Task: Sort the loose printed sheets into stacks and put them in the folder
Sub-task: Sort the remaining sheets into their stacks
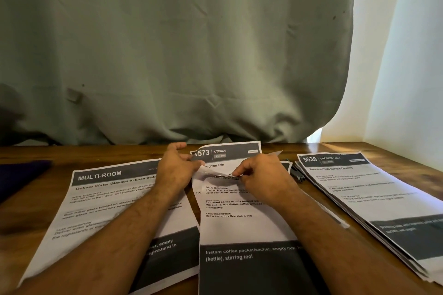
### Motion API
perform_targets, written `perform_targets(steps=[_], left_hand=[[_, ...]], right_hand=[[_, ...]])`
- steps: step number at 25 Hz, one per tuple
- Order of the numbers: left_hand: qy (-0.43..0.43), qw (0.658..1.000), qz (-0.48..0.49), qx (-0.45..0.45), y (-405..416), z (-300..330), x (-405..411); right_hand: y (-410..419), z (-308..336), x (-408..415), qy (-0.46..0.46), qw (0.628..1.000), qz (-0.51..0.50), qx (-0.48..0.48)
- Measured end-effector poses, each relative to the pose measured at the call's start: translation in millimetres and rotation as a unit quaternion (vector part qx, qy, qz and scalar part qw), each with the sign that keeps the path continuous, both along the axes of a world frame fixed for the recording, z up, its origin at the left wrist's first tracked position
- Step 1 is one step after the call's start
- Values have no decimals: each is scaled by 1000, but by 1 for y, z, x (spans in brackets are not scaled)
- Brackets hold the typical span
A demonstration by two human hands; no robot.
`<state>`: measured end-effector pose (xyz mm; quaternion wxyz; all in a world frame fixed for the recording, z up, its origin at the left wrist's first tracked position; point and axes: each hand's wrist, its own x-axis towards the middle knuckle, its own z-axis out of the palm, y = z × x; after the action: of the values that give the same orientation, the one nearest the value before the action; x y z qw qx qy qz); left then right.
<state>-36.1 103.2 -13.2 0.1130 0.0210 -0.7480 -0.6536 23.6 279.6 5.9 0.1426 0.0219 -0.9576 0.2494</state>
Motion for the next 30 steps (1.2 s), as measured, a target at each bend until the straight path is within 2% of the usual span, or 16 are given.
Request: perform_targets(steps=[3,8,12,15,17,20,21,25,30], left_hand=[[-6,999,-18,42,0,-1,-3],[-6,996,-72,59,3,1,2],[22,987,-158,-6,3,3,8],[49,974,-217,-36,0,-3,7],[32,981,-191,8,2,-4,5],[27,998,-49,18,5,-3,-1],[17,999,-33,23,5,-1,-1],[-48,996,-69,23,6,0,-3],[-7,995,-89,33,7,-10,-7]], right_hand=[[2,-1,1,37,999,7,5],[6,-1,0,115,993,7,8],[5,-1,2,164,985,20,-41],[6,-1,2,122,992,17,-27],[7,-1,0,65,998,-1,-1],[7,0,-1,30,999,-7,-18],[7,0,-1,30,999,-6,-18],[10,2,-1,21,1000,-2,-10],[9,-3,-4,38,999,19,-12]])
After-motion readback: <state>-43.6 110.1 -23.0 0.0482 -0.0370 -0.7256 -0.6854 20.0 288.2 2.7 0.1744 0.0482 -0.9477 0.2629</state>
